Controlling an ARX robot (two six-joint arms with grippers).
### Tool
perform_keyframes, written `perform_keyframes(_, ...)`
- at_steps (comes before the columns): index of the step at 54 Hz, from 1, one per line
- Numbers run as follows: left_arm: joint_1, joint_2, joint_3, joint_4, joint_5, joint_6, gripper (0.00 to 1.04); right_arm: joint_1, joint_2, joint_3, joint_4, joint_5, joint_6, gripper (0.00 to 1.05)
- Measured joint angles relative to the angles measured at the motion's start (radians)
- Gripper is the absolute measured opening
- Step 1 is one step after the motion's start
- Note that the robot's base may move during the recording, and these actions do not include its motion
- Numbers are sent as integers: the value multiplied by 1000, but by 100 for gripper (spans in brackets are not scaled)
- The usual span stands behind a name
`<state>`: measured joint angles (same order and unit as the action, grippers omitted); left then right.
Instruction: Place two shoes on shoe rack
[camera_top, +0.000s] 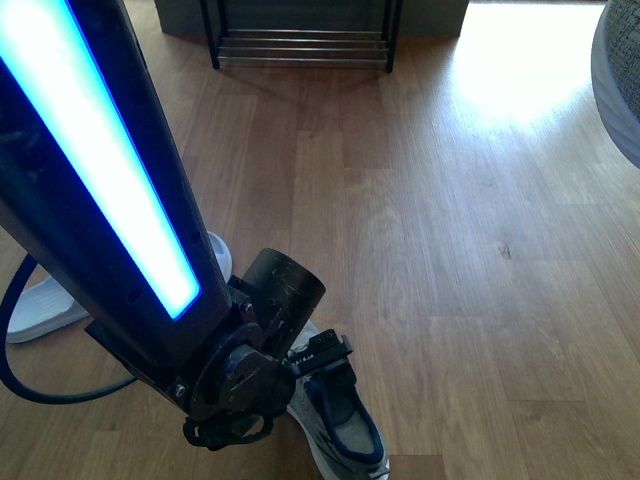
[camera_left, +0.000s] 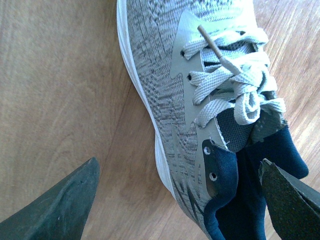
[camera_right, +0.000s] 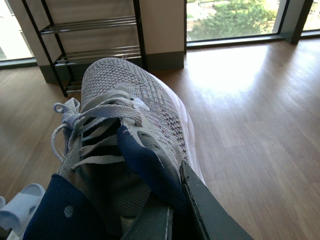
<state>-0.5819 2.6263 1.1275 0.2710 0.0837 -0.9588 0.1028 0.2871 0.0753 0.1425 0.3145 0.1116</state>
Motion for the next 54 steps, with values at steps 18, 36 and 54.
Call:
perform_keyframes(18,3,91,77,-5,72,-79,95,0,0,0,0,0,0,1)
perform_keyframes(36,7,138,113,-64,63,-46,95,0,0,0,0,0,0,1)
perform_keyframes(54,6,140,135,-121,47,-9,27,0,0,0,0,0,0,1)
